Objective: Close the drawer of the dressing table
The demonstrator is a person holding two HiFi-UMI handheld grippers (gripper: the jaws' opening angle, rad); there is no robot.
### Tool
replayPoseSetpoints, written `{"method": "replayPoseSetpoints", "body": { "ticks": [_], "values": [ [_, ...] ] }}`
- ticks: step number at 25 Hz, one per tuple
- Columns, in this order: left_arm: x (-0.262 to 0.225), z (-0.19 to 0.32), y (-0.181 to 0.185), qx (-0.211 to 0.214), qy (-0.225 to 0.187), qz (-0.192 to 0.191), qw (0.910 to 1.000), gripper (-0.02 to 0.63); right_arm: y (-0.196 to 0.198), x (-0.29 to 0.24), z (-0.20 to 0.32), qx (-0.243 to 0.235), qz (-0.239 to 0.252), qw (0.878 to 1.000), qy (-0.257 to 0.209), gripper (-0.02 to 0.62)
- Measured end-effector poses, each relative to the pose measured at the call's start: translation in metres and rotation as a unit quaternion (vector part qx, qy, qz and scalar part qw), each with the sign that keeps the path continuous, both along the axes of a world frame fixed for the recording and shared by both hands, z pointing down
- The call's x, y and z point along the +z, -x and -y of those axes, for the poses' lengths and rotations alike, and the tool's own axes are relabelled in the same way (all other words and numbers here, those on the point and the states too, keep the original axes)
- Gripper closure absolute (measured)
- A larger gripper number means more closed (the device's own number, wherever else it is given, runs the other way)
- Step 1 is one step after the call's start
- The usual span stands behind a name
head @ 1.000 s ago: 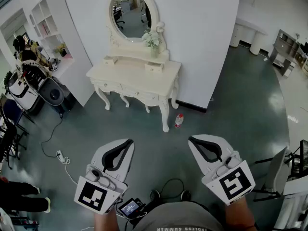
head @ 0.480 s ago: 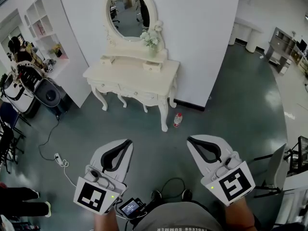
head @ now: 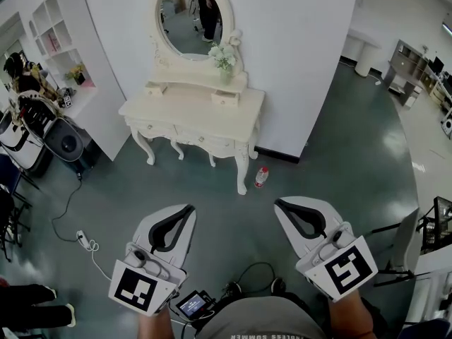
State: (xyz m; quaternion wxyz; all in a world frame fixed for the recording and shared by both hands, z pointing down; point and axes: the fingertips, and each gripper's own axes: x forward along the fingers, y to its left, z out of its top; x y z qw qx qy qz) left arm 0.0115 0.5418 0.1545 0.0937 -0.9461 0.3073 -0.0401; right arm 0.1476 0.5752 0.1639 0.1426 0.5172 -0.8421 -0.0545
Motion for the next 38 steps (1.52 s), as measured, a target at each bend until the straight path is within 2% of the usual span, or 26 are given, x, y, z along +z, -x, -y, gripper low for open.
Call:
{"method": "replayPoseSetpoints", "body": {
  "ticks": [8,16,22,33,38],
  "values": [
    [0.001,0.022,0.04,-0.011,0.002,-0.017,0.9998,0.604,0.04,-0.003,0.025,-0.01,-0.006,1.0,0.0,0.595],
    [0.012,0.047,0.046,-0.052,0.015,-0.004,0.9985,0.604,0.042,0.001,0.066,-0.044,0.008,0.999,-0.001,0.595],
    [0.019,0.076,0.028,-0.098,0.042,0.013,0.9942,0.604,0.026,0.003,0.113,-0.091,0.024,0.996,0.001,0.595],
    [0.011,0.139,-0.039,-0.184,0.037,0.024,0.982,0.604,-0.039,0.001,0.197,-0.18,0.03,0.983,0.002,0.595],
    [0.008,0.159,-0.069,-0.225,0.035,0.039,0.973,0.604,-0.069,0.004,0.227,-0.216,0.038,0.976,0.001,0.595]
  ]
}}
